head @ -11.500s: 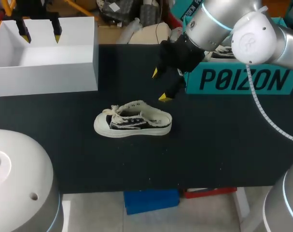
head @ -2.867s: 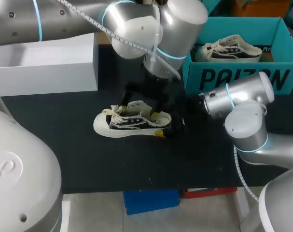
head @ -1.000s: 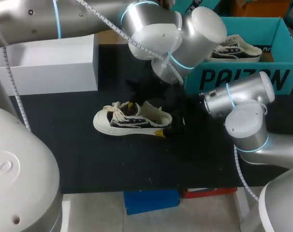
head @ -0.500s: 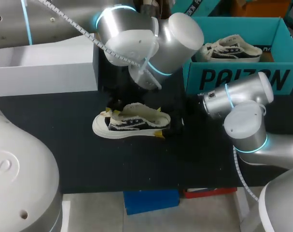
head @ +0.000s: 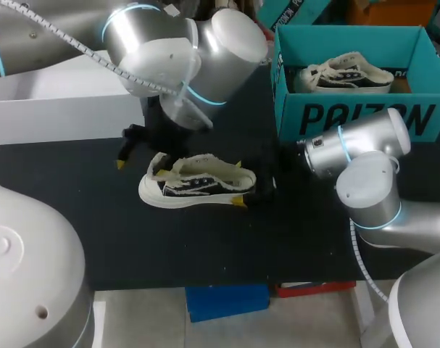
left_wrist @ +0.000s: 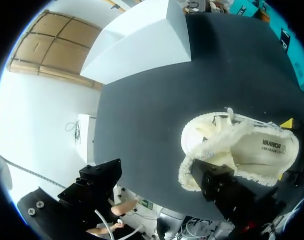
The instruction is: Take the shoe out of the shoebox, open the shoe tongue, remove and reinsert the insole, then place the shoe into the shoebox
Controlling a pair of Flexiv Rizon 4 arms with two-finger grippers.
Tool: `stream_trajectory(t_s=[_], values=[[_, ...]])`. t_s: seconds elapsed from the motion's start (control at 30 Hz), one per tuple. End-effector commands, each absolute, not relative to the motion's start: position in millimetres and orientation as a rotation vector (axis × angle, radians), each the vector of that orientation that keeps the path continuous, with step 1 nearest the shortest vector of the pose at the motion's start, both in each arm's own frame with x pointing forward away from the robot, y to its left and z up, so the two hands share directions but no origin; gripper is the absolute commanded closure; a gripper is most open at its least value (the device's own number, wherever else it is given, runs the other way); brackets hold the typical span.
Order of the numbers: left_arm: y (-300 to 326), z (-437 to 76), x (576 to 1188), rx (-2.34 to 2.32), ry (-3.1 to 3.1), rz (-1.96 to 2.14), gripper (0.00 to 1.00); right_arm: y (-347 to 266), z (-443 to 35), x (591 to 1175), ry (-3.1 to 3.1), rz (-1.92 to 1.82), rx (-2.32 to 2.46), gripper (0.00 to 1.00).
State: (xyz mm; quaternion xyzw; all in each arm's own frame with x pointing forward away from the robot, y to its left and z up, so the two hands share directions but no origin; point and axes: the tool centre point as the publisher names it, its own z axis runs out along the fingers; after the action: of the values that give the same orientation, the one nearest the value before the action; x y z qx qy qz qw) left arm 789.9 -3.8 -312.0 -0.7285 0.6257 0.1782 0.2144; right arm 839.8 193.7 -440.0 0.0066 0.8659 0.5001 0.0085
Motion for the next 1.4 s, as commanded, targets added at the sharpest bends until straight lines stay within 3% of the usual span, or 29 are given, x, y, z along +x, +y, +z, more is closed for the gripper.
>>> stream_trajectory(t_s=[0.03, 0.87, 1.17, 1.2, 1.3, 1.4], values=[[8, -326, 788, -2.070, 1.772, 0.451, 0.00, 194, -444, 842, 2.706, 1.562, 0.024, 1.00], [15, -366, 793, -2.127, 1.794, 0.505, 0.00, 194, -444, 842, 2.706, 1.562, 0.024, 1.00], [-3, -308, 796, -1.933, 2.322, 0.015, 0.01, 194, -444, 842, 2.706, 1.562, 0.024, 1.00], [-7, -299, 798, -1.878, 2.396, -0.040, 0.34, 194, -444, 842, 2.706, 1.562, 0.024, 1.00], [-27, -279, 800, -1.639, 2.631, -0.154, 0.98, 194, -444, 842, 2.706, 1.562, 0.024, 1.00], [-52, -265, 798, -1.210, 2.969, -0.251, 1.00, 194, -444, 842, 2.706, 1.562, 0.024, 1.00]])
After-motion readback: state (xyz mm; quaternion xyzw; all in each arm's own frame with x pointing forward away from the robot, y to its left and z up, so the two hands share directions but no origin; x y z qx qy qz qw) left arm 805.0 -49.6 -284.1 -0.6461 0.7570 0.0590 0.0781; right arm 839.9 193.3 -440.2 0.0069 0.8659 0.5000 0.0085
